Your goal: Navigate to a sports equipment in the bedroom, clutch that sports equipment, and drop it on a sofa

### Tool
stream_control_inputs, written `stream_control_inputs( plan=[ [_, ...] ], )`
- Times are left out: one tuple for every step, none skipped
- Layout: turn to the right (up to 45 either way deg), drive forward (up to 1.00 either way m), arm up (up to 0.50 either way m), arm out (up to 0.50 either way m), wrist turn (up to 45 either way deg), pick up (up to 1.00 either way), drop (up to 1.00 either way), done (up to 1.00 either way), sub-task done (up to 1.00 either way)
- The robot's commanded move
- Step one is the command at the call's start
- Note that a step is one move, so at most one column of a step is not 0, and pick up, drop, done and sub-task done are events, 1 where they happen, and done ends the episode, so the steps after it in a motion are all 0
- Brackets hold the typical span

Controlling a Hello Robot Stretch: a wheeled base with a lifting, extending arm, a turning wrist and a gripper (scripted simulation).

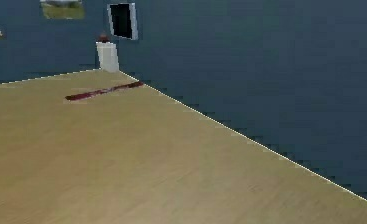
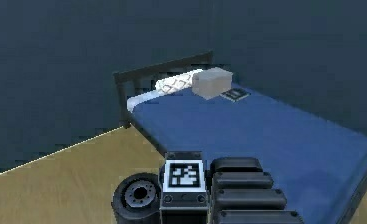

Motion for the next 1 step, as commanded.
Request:
stream_control_inputs(
  plan=[
    [-42.0, 0.00, 0.00, 0.00, 0.0, 0.00, 0.00, 0.00, 0.00]
  ],
)
